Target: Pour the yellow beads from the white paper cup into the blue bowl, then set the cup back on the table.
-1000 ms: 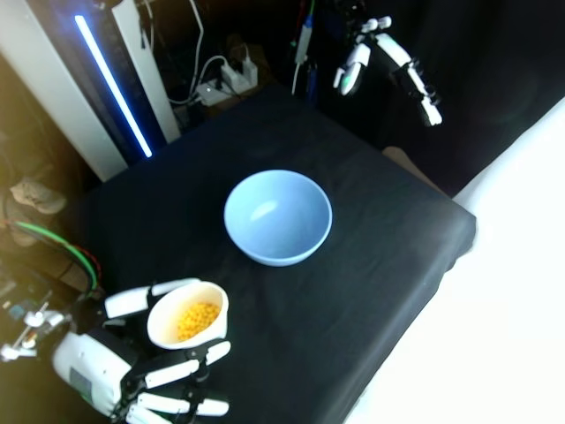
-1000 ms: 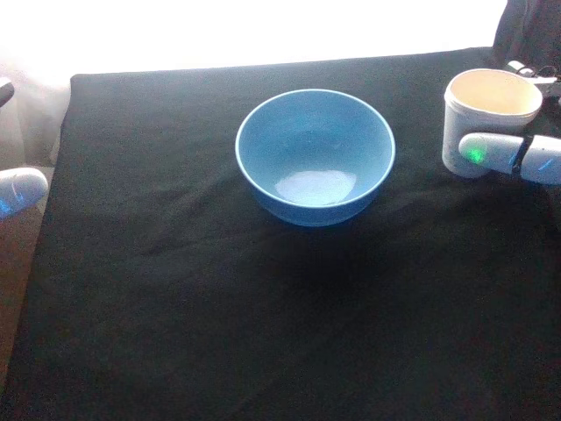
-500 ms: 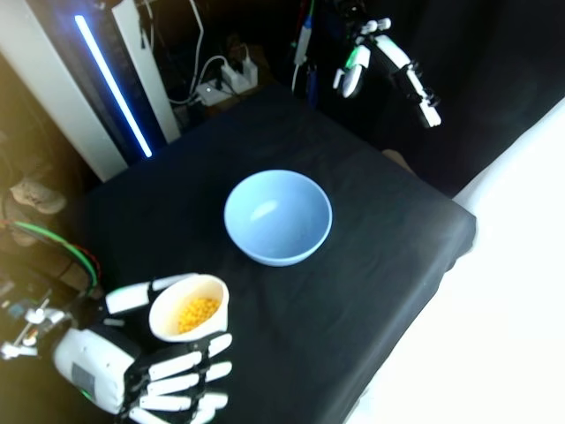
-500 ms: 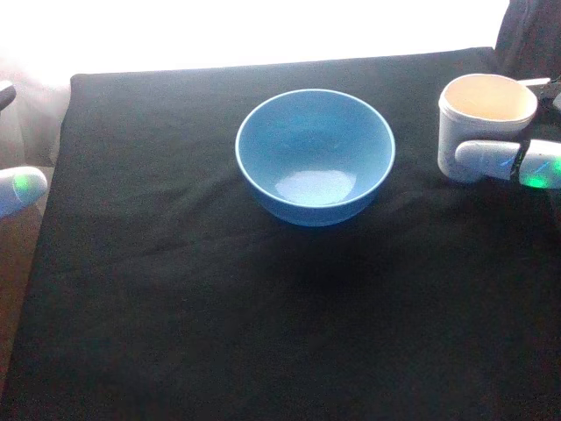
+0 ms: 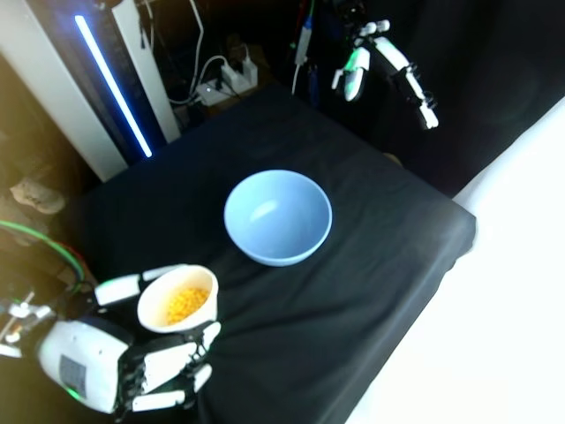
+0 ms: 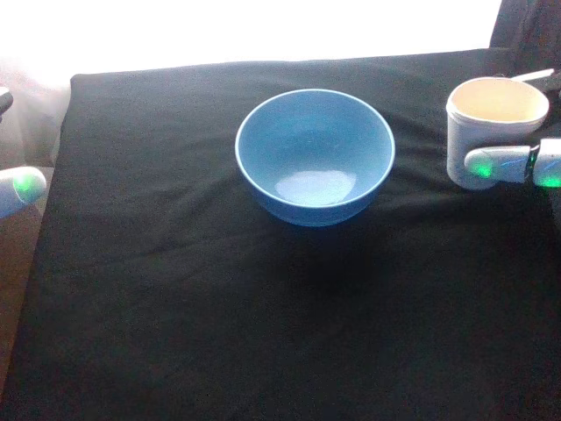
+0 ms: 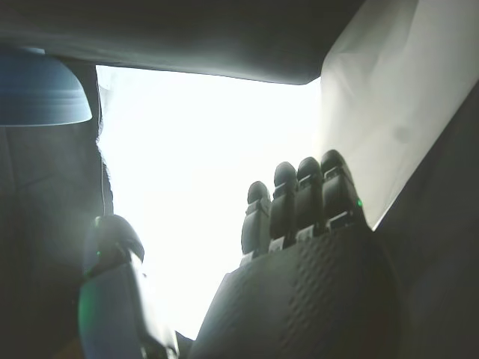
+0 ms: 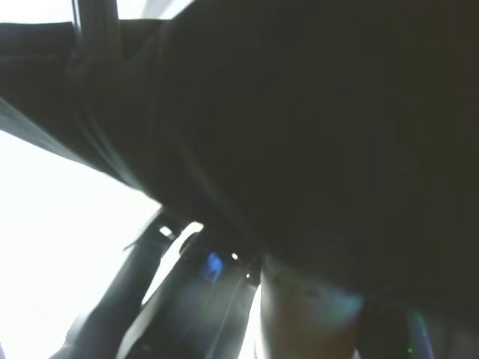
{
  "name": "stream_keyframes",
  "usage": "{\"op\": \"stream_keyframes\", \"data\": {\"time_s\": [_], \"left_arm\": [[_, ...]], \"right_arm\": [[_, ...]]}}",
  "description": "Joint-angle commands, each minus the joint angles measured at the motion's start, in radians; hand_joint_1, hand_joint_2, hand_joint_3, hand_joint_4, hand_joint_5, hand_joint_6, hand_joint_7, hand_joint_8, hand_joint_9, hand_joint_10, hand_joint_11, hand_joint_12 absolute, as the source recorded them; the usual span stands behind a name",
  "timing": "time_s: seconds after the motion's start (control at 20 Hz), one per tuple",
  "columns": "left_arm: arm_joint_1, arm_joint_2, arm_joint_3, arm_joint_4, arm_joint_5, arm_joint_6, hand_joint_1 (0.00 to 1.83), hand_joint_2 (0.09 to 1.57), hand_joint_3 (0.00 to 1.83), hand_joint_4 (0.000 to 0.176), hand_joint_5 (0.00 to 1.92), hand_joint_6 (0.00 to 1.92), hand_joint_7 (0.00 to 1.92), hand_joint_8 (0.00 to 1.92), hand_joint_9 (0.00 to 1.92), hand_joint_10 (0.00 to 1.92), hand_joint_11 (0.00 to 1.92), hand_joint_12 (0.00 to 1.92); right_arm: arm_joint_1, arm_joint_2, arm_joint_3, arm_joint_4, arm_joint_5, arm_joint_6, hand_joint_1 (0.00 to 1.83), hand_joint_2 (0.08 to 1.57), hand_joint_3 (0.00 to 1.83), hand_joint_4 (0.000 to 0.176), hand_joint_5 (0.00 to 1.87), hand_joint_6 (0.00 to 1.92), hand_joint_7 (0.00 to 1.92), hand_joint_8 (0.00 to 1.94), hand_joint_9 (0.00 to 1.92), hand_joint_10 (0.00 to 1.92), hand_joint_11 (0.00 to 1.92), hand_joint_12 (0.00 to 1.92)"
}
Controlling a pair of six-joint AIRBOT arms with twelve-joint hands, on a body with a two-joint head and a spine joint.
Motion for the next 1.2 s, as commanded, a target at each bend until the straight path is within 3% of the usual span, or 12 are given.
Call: {"op": "stream_keyframes", "data": {"time_s": [0.0,0.05,0.15,0.45,0.65,0.7,0.8,0.85,0.9,0.95,1.05,1.15], "left_arm": [[0.0,0.002,0.008,-0.018,-0.124,-0.01,0.42,0.87,0.01,0.086,0.13,0.0,0.17,0.0,0.12,0.01,0.07,0.05],[0.0,0.002,0.008,-0.018,-0.125,-0.01,0.42,0.87,0.0,0.078,0.12,0.0,0.17,0.0,0.12,0.01,0.07,0.05],[0.0,0.002,0.007,-0.018,-0.124,-0.01,0.44,0.87,0.01,0.081,0.11,0.0,0.18,0.0,0.12,0.0,0.07,0.05],[0.0,0.002,0.007,-0.017,-0.122,-0.009,0.47,0.85,0.0,0.071,0.1,0.0,0.17,0.0,0.12,0.0,0.06,0.06],[0.001,0.002,0.007,-0.017,-0.126,-0.009,0.49,0.8,0.0,0.079,0.12,0.01,0.18,0.0,0.14,0.01,0.07,0.07],[0.001,0.002,0.007,-0.017,-0.127,-0.009,0.5,0.79,0.0,0.055,0.11,0.0,0.18,0.0,0.13,0.0,0.06,0.07],[0.001,0.002,0.007,-0.016,-0.127,-0.009,0.49,0.79,0.0,0.049,0.1,0.0,0.17,0.0,0.12,0.0,0.06,0.07],[0.001,0.002,0.007,-0.015,-0.126,-0.009,0.51,0.81,0.0,0.04,0.1,0.0,0.18,0.0,0.12,0.0,0.05,0.06],[0.001,0.001,0.007,-0.015,-0.124,-0.008,0.51,0.81,0.0,0.048,0.1,0.0,0.18,0.01,0.12,0.0,0.05,0.07],[0.001,0.001,0.007,-0.014,-0.122,-0.008,0.51,0.79,0.0,0.06,0.1,0.0,0.18,0.0,0.11,0.0,0.04,0.07],[0.001,0.001,0.008,-0.011,-0.119,-0.008,0.51,0.8,0.0,0.077,0.11,0.0,0.16,0.0,0.1,0.0,0.04,0.07],[0.0,-0.001,0.01,-0.007,-0.114,-0.008,0.52,0.81,0.0,0.079,0.11,0.0,0.15,0.0,0.1,0.0,0.03,0.07]], "right_arm": [[0.019,0.018,-0.007,0.023,0.116,-0.008,1.17,1.12,0.0,0.0,0.97,0.98,1.08,0.31,1.21,0.0,0.86,0.72],[0.032,0.03,-0.015,0.007,0.116,-0.016,1.15,1.12,0.0,0.0,0.97,0.98,1.12,0.11,1.2,0.0,0.86,0.7],[0.041,0.04,-0.021,-0.014,0.116,-0.016,1.24,1.08,0.0,0.0,0.98,0.93,1.19,0.66,1.28,0.01,0.98,0.71],[0.099,0.089,-0.041,-0.079,0.097,-0.04,1.25,1.06,0.0,0.0,1.08,0.72,1.17,0.76,1.34,0.01,0.83,1.14],[0.219,0.099,-0.042,-0.221,0.007,-0.061,1.26,1.06,0.0,0.0,1.05,0.76,1.2,0.73,1.32,0.0,0.76,1.1],[0.248,0.1,-0.042,-0.256,-0.018,-0.066,1.27,1.05,0.0,0.0,1.09,0.62,1.18,0.82,1.36,0.02,0.8,1.15],[0.303,0.1,-0.04,-0.327,-0.073,-0.076,1.26,1.07,0.0,0.0,1.01,0.82,1.19,0.74,1.38,0.02,0.85,1.12],[0.322,0.1,-0.038,-0.356,-0.092,-0.077,1.25,1.08,0.01,0.0,1.11,0.82,0.99,0.91,0.99,0.0,0.3,1.16],[0.337,0.1,-0.037,-0.381,-0.113,-0.078,1.24,1.09,0.0,0.0,1.16,0.63,0.94,1.09,0.97,0.03,0.19,1.41],[0.359,0.1,-0.035,-0.42,-0.143,-0.078,1.27,1.06,0.0,0.0,1.28,0.26,1.06,1.01,0.8,0.9,0.34,1.71],[0.387,0.1,-0.032,-0.471,-0.181,-0.08,1.27,1.06,0.0,0.0,1.06,0.74,1.22,0.69,1.18,0.8,0.91,1.41],[0.397,0.1,-0.028,-0.497,-0.198,-0.08,1.25,1.06,0.0,0.0,1.07,0.75,1.17,0.75,1.16,0.81,0.89,1.36]]}}
